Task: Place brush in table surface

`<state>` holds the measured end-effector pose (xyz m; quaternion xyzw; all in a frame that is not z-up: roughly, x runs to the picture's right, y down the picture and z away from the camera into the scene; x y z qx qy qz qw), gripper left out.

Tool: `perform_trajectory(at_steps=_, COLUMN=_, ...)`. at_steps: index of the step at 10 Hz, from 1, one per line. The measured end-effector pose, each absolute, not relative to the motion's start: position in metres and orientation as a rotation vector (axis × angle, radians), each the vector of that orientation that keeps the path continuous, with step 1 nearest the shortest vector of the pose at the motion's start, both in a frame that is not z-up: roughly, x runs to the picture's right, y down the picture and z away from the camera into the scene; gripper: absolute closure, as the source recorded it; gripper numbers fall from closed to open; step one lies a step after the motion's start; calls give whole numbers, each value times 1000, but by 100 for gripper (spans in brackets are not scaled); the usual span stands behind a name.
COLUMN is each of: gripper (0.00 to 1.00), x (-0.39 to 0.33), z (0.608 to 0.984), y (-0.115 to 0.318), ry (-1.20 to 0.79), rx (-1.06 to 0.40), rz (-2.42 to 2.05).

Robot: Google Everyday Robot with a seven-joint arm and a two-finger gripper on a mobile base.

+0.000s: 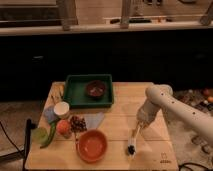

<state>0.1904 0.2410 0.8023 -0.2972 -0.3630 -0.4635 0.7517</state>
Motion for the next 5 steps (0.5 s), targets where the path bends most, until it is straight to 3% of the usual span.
perform_trajectory(at_steps=3, gripper=96, x=172, z=812, y=261, ry=-859, rx=-636, rz=-1057)
perform_trajectory(at_steps=5, gripper=89, x=164, z=816, y=267, ry=-891, rx=-633, rz=-1069)
